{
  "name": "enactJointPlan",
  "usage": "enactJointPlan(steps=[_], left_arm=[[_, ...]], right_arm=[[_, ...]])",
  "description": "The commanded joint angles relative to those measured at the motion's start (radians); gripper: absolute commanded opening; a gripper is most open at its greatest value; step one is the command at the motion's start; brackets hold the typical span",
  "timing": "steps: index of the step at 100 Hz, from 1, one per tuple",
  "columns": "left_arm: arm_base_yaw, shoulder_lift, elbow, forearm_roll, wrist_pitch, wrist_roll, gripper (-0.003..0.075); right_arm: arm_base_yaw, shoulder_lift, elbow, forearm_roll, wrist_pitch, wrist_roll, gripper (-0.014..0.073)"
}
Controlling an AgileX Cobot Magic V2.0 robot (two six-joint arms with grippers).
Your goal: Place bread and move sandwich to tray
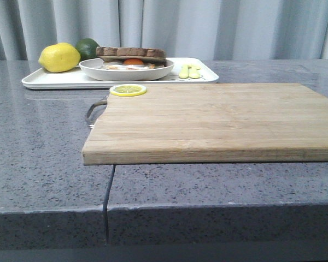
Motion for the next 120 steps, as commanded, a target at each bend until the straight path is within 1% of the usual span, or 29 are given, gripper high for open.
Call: enactJointPlan(steps=[1, 7, 16, 38, 52, 62, 79, 88, 120], left_arm=[[-0.007, 0.008, -0.021, -0.009, -0.085, -0.009, -0.0019], [0.004, 0.004, -0.014, 0.009, -0.083, -0.009, -0.0019], [0.05, -0.001, 0.015, 0.086, -0.083, -0.009, -0.0019], [0.224, -0.067, 0.147, 0.088, -0.083, -0.009, -0.0019], [0.284, -0.15, 0.209, 0.097, -0.083, -0.009, -0.0019], [0.304, -0.146, 0.237, 0.105, -0.097, -0.009, -0.0019], [0.306, -0.147, 0.28, 0.123, -0.141, -0.009, -0.0019], [0.306, -0.147, 0.28, 0.147, -0.127, -0.009, -0.0019], [0.306, -0.147, 0.28, 0.141, -0.127, -0.009, -0.0019]], right_arm=[[-0.005, 0.006, -0.026, -0.007, -0.071, -0.013, -0.0117], [-0.005, 0.006, -0.026, -0.007, -0.071, -0.013, -0.0117], [-0.005, 0.006, -0.026, -0.007, -0.071, -0.013, -0.0117], [-0.005, 0.006, -0.026, -0.007, -0.071, -0.013, -0.0117], [-0.005, 0.006, -0.026, -0.007, -0.071, -0.013, -0.0117], [-0.005, 0.006, -0.026, -0.007, -0.07, -0.013, -0.0117], [-0.005, 0.006, -0.026, -0.007, -0.071, -0.013, -0.0117], [-0.005, 0.006, -0.026, -0.007, -0.071, -0.013, -0.0117], [-0.005, 0.006, -0.026, -0.007, -0.071, -0.013, -0.0117]])
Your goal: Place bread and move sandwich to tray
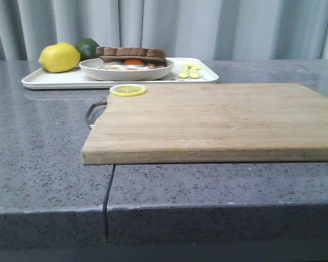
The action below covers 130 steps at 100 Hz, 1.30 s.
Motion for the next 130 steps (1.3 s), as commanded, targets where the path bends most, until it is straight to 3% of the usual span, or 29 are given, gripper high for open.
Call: enactJointPlan(steps=[1, 62, 92, 117, 130], left_arm=[[0.005, -0.032, 0.017, 0.0, -0.087, -0.009, -0.0019], [0.005, -0.032, 0.017, 0.0, -0.087, -0.009, -0.0019], [0.005, -0.032, 0.017, 0.0, -0.087, -0.009, -0.0019], [0.005, -0.032, 0.017, 0.0, -0.087, -0.009, -0.0019], [0.005, -0.032, 0.017, 0.0, -0.087, -0.009, -0.0019]], right_arm=[[-0.005, 0.006, -0.026, -0.007, -0.073, -0.013, -0.0117], [-0.005, 0.005, -0.012, -0.028, -0.088, -0.015, -0.0117], [-0.005, -0.15, 0.213, -0.247, -0.225, 0.222, -0.0117], [-0.005, -0.347, 0.386, -0.25, -0.231, 0.256, -0.0117], [-0.005, -0.407, 0.384, -0.25, -0.158, 0.266, -0.0117]])
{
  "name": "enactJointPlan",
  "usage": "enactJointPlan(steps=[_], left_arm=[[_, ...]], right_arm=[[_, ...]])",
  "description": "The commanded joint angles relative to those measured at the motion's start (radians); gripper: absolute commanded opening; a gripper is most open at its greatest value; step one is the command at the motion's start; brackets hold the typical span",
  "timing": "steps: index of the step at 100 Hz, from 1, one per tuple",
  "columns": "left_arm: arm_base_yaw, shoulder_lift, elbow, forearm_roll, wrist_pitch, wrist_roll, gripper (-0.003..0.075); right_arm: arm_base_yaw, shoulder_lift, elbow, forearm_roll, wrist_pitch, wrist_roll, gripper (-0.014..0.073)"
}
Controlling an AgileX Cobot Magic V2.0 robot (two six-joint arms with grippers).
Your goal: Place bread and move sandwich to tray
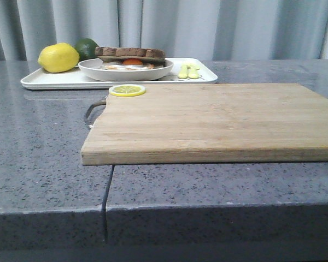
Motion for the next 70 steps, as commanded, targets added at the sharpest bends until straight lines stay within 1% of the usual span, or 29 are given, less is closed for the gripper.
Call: enactJointPlan(steps=[1, 70], left_arm=[[0.005, -0.032, 0.017, 0.0, -0.087, -0.009, -0.0019], [0.005, -0.032, 0.017, 0.0, -0.087, -0.009, -0.0019]], right_arm=[[-0.005, -0.028, 0.0, -0.014, -0.05, 0.01, -0.0117], [-0.006, -0.028, 0.0, -0.018, -0.04, 0.01, -0.0117]])
